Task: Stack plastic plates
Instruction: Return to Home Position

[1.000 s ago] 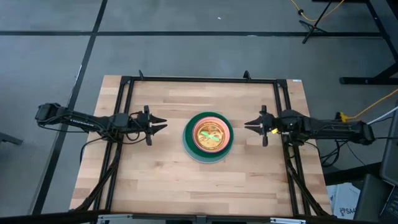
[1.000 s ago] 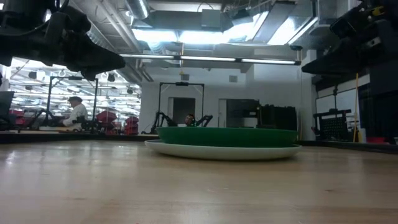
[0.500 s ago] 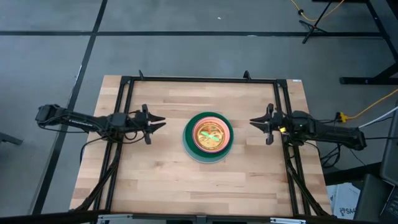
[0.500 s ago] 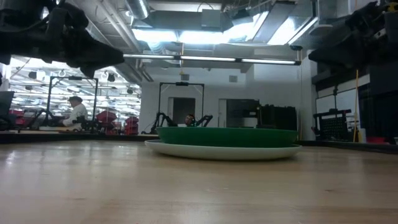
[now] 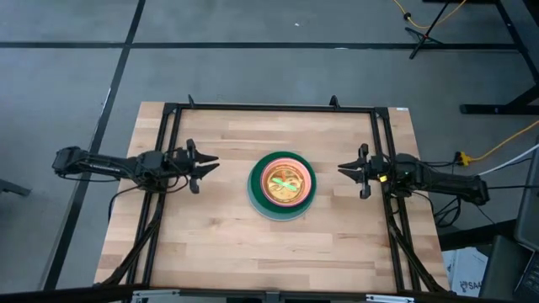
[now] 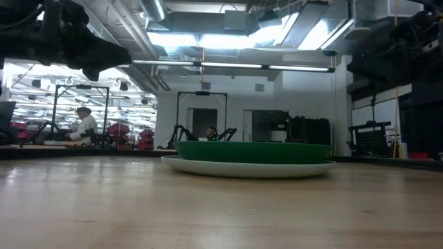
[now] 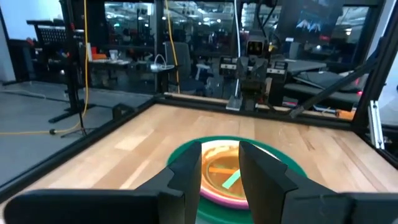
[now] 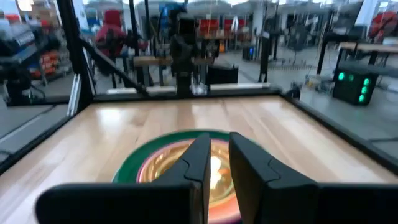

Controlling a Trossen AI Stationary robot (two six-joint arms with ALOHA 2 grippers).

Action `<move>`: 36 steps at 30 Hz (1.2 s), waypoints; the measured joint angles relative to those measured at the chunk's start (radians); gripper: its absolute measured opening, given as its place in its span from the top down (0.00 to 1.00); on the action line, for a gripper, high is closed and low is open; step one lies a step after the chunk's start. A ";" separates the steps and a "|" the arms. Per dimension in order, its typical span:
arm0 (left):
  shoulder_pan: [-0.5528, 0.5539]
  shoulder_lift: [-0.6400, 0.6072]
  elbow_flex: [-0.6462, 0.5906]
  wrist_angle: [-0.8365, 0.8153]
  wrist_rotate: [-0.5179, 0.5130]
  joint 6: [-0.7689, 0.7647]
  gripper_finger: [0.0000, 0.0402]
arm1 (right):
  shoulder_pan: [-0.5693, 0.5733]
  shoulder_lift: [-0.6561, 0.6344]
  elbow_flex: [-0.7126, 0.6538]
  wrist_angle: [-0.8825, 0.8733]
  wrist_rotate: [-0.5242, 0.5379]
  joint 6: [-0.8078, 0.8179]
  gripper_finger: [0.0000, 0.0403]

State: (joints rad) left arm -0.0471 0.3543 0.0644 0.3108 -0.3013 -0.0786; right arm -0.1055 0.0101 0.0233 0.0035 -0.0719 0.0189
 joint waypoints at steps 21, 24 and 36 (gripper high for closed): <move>0.000 -0.346 0.000 -0.288 -0.023 0.007 0.75 | 0.000 -0.007 -0.011 0.018 -0.015 -0.001 0.87; 0.000 -0.353 0.002 -0.320 -0.014 0.007 0.75 | 0.000 -0.006 -0.011 0.015 0.001 -0.002 0.87; 0.000 -0.352 -0.057 -0.263 0.063 0.008 0.75 | 0.000 -0.006 -0.011 0.013 0.002 -0.023 0.87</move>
State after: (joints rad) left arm -0.0471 0.0026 0.0074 0.0483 -0.2387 -0.0708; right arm -0.1051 0.0036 0.0120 0.0166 -0.0700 -0.0044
